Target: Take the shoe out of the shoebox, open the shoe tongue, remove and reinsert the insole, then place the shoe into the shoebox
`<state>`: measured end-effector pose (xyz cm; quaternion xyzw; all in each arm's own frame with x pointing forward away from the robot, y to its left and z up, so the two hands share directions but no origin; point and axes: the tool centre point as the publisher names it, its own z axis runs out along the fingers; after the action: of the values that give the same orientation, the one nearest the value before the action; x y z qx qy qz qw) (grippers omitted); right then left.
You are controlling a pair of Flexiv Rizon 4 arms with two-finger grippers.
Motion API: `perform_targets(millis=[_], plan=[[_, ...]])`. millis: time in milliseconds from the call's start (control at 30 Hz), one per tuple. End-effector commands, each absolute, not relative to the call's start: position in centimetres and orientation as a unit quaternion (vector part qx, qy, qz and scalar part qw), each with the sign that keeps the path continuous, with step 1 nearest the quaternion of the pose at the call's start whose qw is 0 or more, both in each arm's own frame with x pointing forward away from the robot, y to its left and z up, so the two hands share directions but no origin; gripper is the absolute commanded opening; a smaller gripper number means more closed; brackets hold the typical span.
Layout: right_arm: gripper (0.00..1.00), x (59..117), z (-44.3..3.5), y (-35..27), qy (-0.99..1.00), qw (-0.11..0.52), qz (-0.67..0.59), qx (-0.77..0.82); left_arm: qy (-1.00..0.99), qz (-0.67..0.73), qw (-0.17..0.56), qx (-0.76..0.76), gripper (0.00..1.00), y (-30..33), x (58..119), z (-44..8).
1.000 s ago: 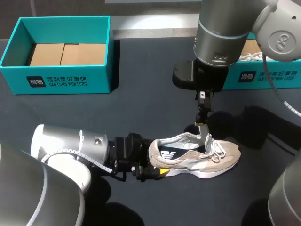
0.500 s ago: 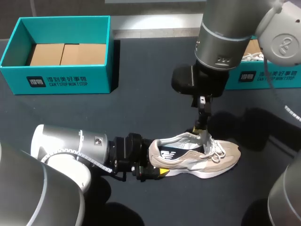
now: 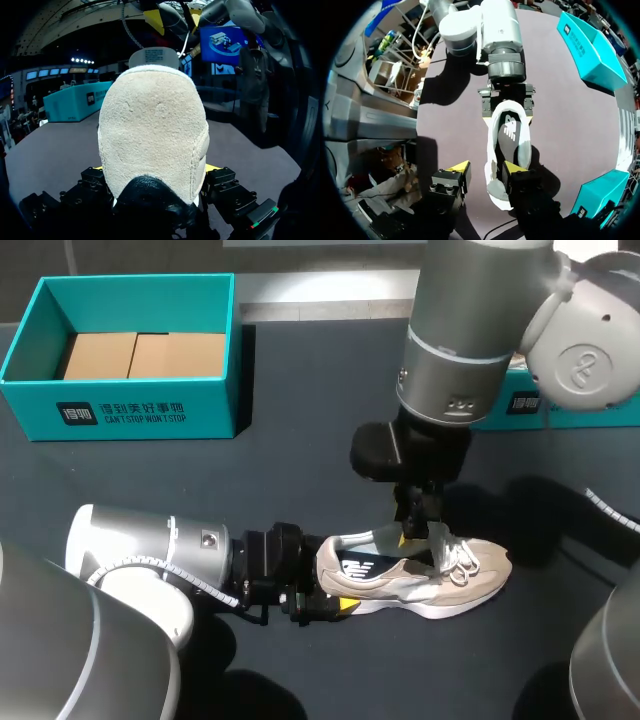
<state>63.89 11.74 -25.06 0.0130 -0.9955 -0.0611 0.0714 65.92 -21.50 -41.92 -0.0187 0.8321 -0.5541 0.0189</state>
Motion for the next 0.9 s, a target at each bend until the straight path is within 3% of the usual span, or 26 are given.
perform_targets(millis=[33, 467, 900], plan=[[0.0, 64.3, -25.9, 13.0, -0.996, 0.077, -0.053, 0.014, 0.832, -0.553, 0.019, -0.019, 0.0, -21.7, 65.9, -42.0], [0.0, 65.1, -26.7, 13.1, -0.992, 0.088, -0.085, 0.009, 0.832, -0.553, 0.019, -0.019, 0.0, -21.7, 65.9, -42.0], [0.0, 67.1, -30.5, 13.5, -0.994, 0.041, -0.103, 0.016, 0.832, -0.553, 0.019, -0.019, 0.0, -21.7, 65.9, -42.0]])
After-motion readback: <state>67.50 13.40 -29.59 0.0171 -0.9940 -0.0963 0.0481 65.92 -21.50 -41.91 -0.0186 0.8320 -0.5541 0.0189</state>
